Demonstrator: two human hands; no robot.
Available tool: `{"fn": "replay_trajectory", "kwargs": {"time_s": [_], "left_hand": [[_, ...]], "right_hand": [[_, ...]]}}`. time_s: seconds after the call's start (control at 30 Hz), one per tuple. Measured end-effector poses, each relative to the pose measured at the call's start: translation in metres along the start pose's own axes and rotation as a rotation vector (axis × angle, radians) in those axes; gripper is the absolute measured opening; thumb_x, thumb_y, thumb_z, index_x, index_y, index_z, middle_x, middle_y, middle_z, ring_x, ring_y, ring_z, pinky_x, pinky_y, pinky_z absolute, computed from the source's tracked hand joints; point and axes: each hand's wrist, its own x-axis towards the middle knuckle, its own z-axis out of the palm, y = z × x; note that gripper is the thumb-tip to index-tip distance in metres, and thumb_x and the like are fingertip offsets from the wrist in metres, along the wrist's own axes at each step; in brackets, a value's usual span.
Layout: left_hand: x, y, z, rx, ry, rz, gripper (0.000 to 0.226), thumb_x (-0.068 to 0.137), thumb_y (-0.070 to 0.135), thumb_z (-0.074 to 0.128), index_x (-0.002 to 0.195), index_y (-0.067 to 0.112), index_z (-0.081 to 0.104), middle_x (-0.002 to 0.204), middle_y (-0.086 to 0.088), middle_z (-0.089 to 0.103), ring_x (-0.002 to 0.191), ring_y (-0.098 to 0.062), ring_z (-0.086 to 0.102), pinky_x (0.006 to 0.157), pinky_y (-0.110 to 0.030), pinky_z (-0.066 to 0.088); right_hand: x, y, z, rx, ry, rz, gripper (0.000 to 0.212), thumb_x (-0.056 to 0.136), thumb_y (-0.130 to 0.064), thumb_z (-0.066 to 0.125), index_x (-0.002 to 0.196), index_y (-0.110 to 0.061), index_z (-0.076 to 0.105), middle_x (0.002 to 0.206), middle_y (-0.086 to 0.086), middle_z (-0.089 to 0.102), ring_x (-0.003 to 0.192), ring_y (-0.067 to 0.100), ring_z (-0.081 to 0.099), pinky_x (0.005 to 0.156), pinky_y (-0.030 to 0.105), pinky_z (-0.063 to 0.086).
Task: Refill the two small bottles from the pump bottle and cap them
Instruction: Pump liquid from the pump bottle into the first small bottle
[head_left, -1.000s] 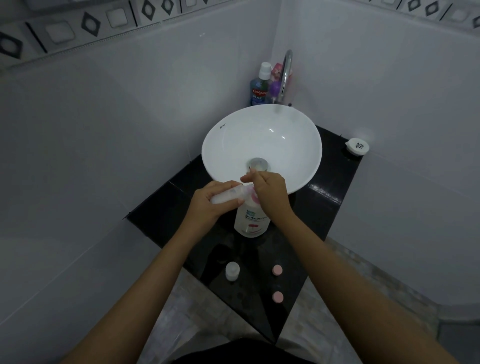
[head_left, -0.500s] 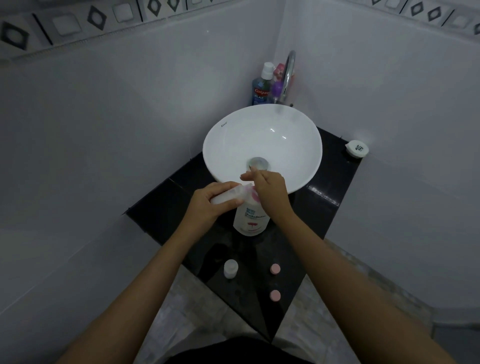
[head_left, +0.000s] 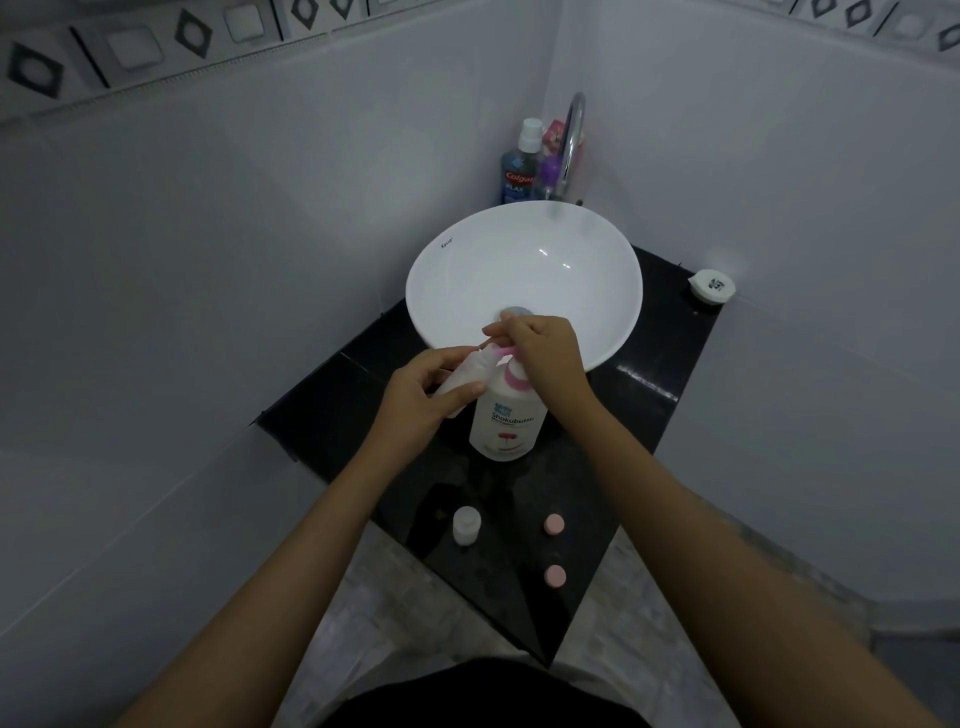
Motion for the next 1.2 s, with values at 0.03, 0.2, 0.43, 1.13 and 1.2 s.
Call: {"fn": "replay_trajectory", "kwargs": {"time_s": [0.03, 0.2, 0.43, 1.13, 1.2], "left_hand": [[0.000, 0.000, 0.000, 0.010, -0.006, 0.004, 0.038, 0.081, 0.021, 0.071, 0.118, 0.024, 0.062, 0.113, 0.005, 0.064, 0.097, 0.001, 0.060, 0.073, -0.009, 0.050], [-0.002, 0.000, 0.002, 0.031, -0.014, 0.011, 0.036, 0.083, 0.021, 0.069, 0.118, 0.020, 0.062, 0.115, 0.003, 0.064, 0.099, -0.002, 0.059, 0.073, -0.011, 0.050], [-0.005, 0.001, 0.001, 0.033, 0.001, 0.029, 0.033, 0.085, 0.019, 0.067, 0.117, 0.020, 0.062, 0.114, 0.005, 0.063, 0.095, 0.005, 0.057, 0.073, -0.006, 0.048], [-0.020, 0.003, -0.003, -0.043, 0.045, -0.033, 0.028, 0.085, 0.024, 0.067, 0.103, 0.044, 0.061, 0.102, 0.026, 0.065, 0.096, 0.005, 0.060, 0.072, -0.014, 0.048], [-0.023, 0.001, -0.003, -0.047, 0.040, -0.042, 0.029, 0.084, 0.024, 0.067, 0.103, 0.046, 0.061, 0.102, 0.028, 0.065, 0.097, 0.005, 0.060, 0.075, -0.016, 0.049]], "right_hand": [[0.000, 0.000, 0.000, 0.008, 0.001, 0.001, 0.029, 0.093, -0.021, 0.050, 0.087, -0.005, 0.073, 0.076, 0.007, 0.072, 0.070, 0.008, 0.066, 0.076, 0.022, 0.050], [-0.002, -0.001, 0.000, 0.020, 0.008, 0.002, 0.029, 0.093, -0.023, 0.051, 0.086, -0.007, 0.074, 0.074, 0.007, 0.072, 0.072, 0.013, 0.068, 0.079, 0.024, 0.051], [-0.002, -0.003, -0.001, 0.060, 0.000, 0.012, 0.026, 0.090, -0.025, 0.057, 0.084, -0.005, 0.073, 0.070, 0.007, 0.071, 0.072, 0.016, 0.068, 0.086, 0.035, 0.053], [-0.004, -0.015, -0.003, 0.215, -0.007, 0.010, 0.031, 0.090, -0.033, 0.057, 0.094, -0.005, 0.070, 0.088, 0.015, 0.072, 0.076, 0.025, 0.070, 0.076, 0.036, 0.058], [-0.004, -0.016, -0.004, 0.300, -0.001, 0.022, 0.029, 0.091, -0.032, 0.057, 0.094, -0.006, 0.069, 0.089, 0.014, 0.072, 0.075, 0.022, 0.070, 0.064, 0.027, 0.058]]}}
